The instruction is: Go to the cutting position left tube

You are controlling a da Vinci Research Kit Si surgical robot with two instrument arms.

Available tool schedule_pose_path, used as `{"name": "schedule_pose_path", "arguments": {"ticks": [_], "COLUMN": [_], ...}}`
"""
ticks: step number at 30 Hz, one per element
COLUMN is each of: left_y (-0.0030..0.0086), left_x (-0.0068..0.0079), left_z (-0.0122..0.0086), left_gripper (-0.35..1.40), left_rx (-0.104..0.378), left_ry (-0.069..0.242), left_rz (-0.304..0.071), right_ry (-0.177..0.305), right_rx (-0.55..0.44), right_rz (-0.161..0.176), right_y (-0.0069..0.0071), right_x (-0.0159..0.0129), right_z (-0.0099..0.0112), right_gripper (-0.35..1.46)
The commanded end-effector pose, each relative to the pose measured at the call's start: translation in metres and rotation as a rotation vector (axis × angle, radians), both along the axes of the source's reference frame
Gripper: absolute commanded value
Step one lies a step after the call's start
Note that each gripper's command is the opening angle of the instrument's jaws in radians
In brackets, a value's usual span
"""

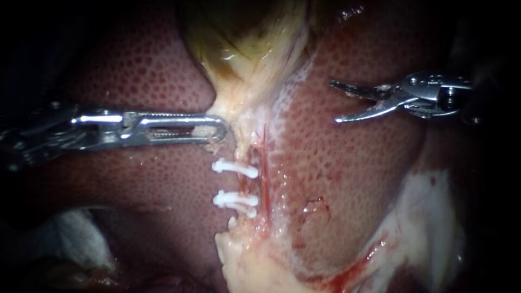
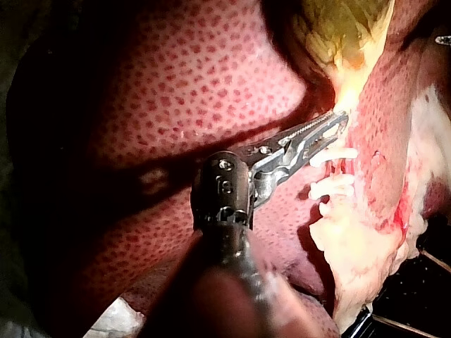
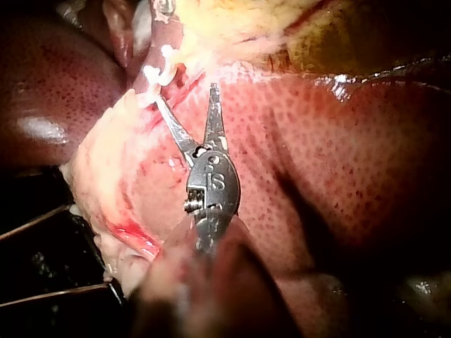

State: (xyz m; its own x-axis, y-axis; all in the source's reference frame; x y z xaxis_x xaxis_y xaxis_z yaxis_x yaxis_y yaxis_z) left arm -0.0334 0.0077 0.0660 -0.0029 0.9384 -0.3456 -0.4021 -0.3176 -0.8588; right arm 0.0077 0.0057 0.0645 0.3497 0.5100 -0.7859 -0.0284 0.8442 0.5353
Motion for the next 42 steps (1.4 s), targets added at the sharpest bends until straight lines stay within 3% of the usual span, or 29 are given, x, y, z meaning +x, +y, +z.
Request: {"name": "schedule_pose_path", "arguments": {"ticks": [1, 7, 15, 20, 23, 31, 33, 38, 42], "left_y": [0.0004, 0.0021, 0.0023, 0.0023, 0.0023, 0.0022, 0.0021, 0.002, 0.002], "left_x": [0.0005, 0.0026, 0.0035, 0.0035, 0.0034, 0.0031, 0.003, 0.0029, 0.0029], "left_z": [-0.0005, -0.0027, -0.0036, -0.0036, -0.0035, -0.0034, -0.0034, -0.0033, -0.0033], "left_gripper": [-0.35, -0.35, -0.35, -0.35, -0.35, -0.35, -0.35, -0.35, -0.35], "left_rx": [0.0, -0.023, -0.021, -0.022, -0.027, -0.029, -0.029, -0.03, -0.03], "left_ry": [-0.007, -0.014, -0.013, -0.013, -0.011, -0.01, -0.009, -0.008, -0.008], "left_rz": [-0.013, -0.043, -0.061, -0.061, -0.06, -0.062, -0.062, -0.063, -0.064], "right_ry": [0.0, 0.0, 0.0, -0.006, -0.027, -0.16, -0.183, -0.188, -0.184], "right_rx": [0.0, 0.0, -0.001, -0.001, -0.003, 0.008, 0.014, 0.035, 0.048], "right_rz": [0.0, 0.0, 0.0, -0.026, -0.072, -0.205, -0.223, -0.246, -0.25], "right_y": [0.0, 0.0, -0.0001, -0.001, -0.0027, -0.0095, -0.0107, -0.0126, -0.0132], "right_x": [0.0, 0.0, 0.0001, 0.0008, 0.0022, 0.0079, 0.0093, 0.0119, 0.0131], "right_z": [0.0, 0.0, 0.0001, 0.0006, 0.0016, 0.0063, 0.0078, 0.0107, 0.012], "right_gripper": [1.38, 1.38, 1.38, 1.38, 1.38, 1.36, 1.36, 1.36, 1.36]}}
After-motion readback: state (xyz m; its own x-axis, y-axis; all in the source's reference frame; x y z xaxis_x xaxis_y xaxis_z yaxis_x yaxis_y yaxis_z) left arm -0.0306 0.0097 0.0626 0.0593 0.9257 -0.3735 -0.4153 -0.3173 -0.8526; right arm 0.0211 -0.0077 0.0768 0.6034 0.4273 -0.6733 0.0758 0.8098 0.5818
